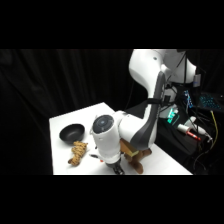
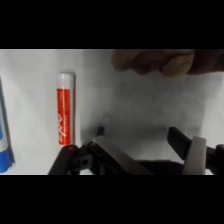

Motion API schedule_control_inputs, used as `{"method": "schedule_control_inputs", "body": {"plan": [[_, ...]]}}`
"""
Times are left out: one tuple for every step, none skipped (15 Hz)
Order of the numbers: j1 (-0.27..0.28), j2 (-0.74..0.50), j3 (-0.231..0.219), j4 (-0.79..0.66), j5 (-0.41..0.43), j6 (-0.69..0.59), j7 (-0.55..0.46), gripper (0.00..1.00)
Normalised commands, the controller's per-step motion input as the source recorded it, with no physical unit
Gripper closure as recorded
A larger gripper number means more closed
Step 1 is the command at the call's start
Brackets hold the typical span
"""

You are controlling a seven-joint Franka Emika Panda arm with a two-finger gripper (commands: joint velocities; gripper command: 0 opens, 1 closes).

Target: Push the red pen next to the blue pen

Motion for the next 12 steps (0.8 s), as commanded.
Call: {"method": "schedule_control_inputs", "body": {"plan": [[0.03,0.07,-0.035,0.07,0.082,0.16,0.05,0.0],[0.04,0.02,-0.107,0.0,0.034,0.2,0.08,0.0],[0.004,0.0,-0.1,-0.03,0.05,0.19,0.05,0.0],[-0.034,-0.06,-0.133,-0.1,0.039,0.21,0.04,0.0],[-0.062,-0.09,-0.148,-0.14,0.034,0.22,0.03,0.0],[-0.084,-0.11,-0.153,-0.17,0.029,0.23,0.02,0.0],[-0.103,-0.11,-0.147,-0.18,0.028,0.23,0.01,0.0],[-0.122,-0.11,-0.124,-0.19,0.04,0.21,-0.01,0.0],[-0.125,-0.1,-0.105,-0.18,0.045,0.19,-0.02,0.0],[-0.12,-0.09,-0.087,-0.18,0.048,0.17,-0.03,0.0],[-0.107,-0.08,-0.074,-0.17,0.047,0.15,-0.04,0.0],[-0.095,-0.07,-0.067,-0.16,0.04,0.14,-0.05,0.0]]}}
